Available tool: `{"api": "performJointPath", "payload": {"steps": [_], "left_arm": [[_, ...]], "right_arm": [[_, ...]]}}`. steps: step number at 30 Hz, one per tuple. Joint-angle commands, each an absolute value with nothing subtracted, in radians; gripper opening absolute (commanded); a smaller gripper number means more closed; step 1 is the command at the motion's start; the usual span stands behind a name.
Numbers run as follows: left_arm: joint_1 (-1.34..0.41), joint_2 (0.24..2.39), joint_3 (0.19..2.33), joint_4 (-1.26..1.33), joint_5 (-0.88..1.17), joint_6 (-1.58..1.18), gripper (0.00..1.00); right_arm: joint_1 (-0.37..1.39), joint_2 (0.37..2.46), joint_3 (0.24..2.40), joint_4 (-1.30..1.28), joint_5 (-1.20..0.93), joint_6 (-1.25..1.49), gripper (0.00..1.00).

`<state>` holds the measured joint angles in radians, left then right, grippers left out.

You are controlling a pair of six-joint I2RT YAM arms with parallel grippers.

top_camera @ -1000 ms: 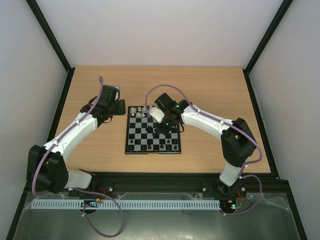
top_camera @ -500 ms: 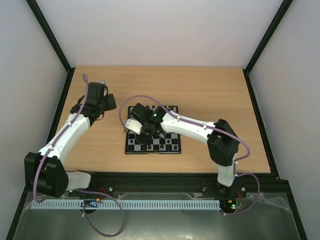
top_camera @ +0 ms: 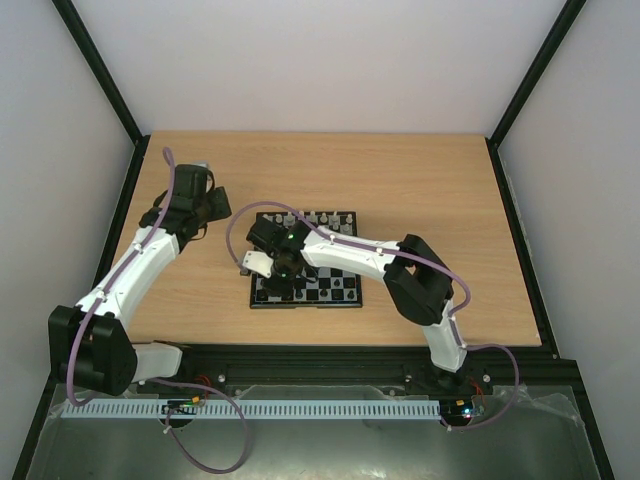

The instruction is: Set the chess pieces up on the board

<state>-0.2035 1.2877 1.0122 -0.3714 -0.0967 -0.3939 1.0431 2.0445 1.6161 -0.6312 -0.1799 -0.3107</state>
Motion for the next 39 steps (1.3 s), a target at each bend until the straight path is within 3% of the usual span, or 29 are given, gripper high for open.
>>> {"api": "performJointPath", "payload": {"steps": [1,22,29,39], "left_arm": [[-0.196,1.265,1.004,-0.36,-0.088,-0.394,0.54],[-0.196,1.276,1.004,-0.358,-0.056,-0.379,0.54],[-0.196,1.276,1.003,-0.358,-0.048,-0.376,0.54],[-0.196,1.28,1.003,-0.355,-0.029,-0.371,0.54]], "right_arm": [[1.051,2.072,1.646,-0.675,-0.198,-0.312,0.12],[1.05,2.123,1.643,-0.641,-0.187,-0.305,0.14],[1.052,2.121,1.65,-0.643,-0.178,-0.289,0.3],[1.041,1.97,1.644,-0.698,-0.19,-0.29,0.41]]}}
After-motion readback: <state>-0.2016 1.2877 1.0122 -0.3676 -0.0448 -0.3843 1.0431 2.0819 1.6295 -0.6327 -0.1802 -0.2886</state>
